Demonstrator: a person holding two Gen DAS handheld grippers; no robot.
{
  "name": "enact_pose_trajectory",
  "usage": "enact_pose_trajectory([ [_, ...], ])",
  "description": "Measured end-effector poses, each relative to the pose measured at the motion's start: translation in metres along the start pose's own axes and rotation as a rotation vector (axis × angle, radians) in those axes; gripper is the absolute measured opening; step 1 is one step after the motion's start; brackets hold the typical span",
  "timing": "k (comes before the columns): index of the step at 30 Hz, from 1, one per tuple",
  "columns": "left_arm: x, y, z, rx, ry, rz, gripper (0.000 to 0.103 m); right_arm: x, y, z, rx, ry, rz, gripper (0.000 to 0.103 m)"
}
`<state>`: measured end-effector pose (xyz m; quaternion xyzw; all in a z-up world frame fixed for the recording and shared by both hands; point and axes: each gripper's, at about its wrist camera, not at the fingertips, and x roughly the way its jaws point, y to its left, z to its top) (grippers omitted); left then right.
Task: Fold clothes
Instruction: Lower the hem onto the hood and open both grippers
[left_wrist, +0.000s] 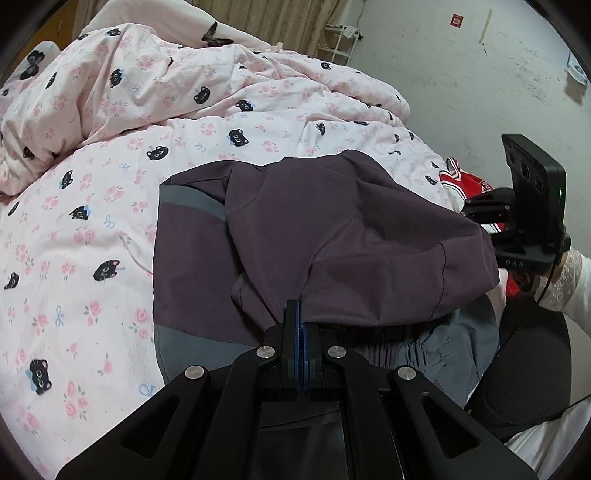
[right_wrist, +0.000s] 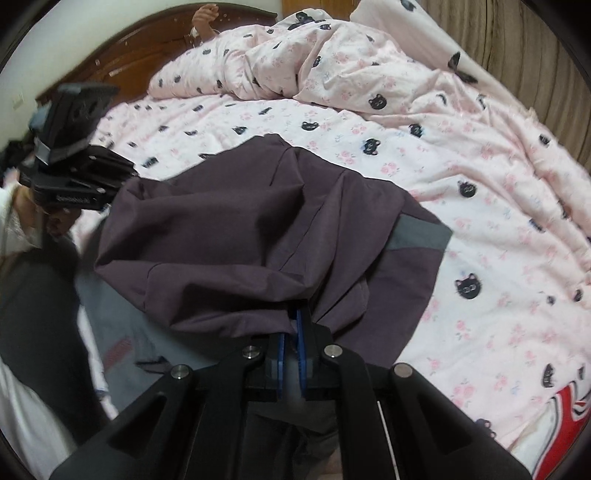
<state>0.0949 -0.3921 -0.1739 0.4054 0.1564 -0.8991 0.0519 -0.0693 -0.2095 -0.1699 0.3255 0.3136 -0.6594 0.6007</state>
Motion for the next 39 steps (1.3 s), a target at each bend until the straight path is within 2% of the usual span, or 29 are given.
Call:
enact_pose_trajectory([
  [4, -0.006, 0.002, -0.009, -0.057, -0.063, -0.013, 0.001, 0.003, 0.005, -0.007, -0.009, -0.004, -0.034, 0.011],
  [5, -0.009, 0.003, -0.013, -0.078, -0.081, -0.016, 0.002, 0.002, 0.005, -0.008, -0.005, -0.003, -0.036, 0.017],
  [7, -0.012, 0.005, -0.018, -0.110, -0.102, -0.017, 0.005, -0.001, 0.005, -0.010, 0.006, -0.009, -0.035, 0.038],
  [8, -0.014, 0.005, -0.021, -0.123, -0.110, -0.013, 0.006, -0.003, 0.006, -0.012, 0.012, -0.017, -0.048, 0.066],
  [9, -0.017, 0.004, -0.022, -0.124, -0.117, -0.006, 0.006, -0.008, 0.007, -0.014, 0.012, -0.044, -0.068, 0.080],
  [12, -0.026, 0.002, -0.024, -0.125, -0.150, 0.012, 0.017, -0.019, 0.007, -0.019, 0.012, -0.080, -0.082, 0.079],
  [14, -0.034, 0.001, -0.026, -0.135, -0.182, 0.019, 0.032, -0.025, 0.005, -0.021, 0.031, -0.086, -0.074, 0.079],
  [16, -0.038, 0.000, -0.027, -0.139, -0.201, 0.043, 0.043, -0.030, 0.002, -0.024, 0.057, -0.099, -0.061, 0.079],
  [17, -0.041, 0.000, -0.028, -0.142, -0.210, 0.053, 0.045, -0.032, 0.000, -0.025, 0.074, -0.105, -0.050, 0.079],
  [25, -0.062, 0.027, -0.024, -0.253, -0.270, 0.025, 0.046, -0.052, -0.029, -0.033, 0.241, -0.157, 0.101, 0.079],
  [29, -0.072, 0.029, -0.014, -0.296, -0.314, -0.016, 0.046, -0.068, -0.044, -0.027, 0.346, -0.234, 0.160, 0.079],
  [31, -0.071, 0.016, -0.008, -0.267, -0.322, -0.039, 0.046, -0.074, -0.041, -0.019, 0.348, -0.268, 0.156, 0.079],
  [35, -0.057, -0.014, -0.004, -0.187, -0.299, -0.067, 0.046, -0.077, -0.009, -0.004, 0.258, -0.308, 0.102, 0.079],
  [39, -0.036, -0.040, -0.005, -0.116, -0.253, -0.080, 0.046, -0.055, 0.023, -0.002, 0.123, -0.255, 0.005, 0.079],
])
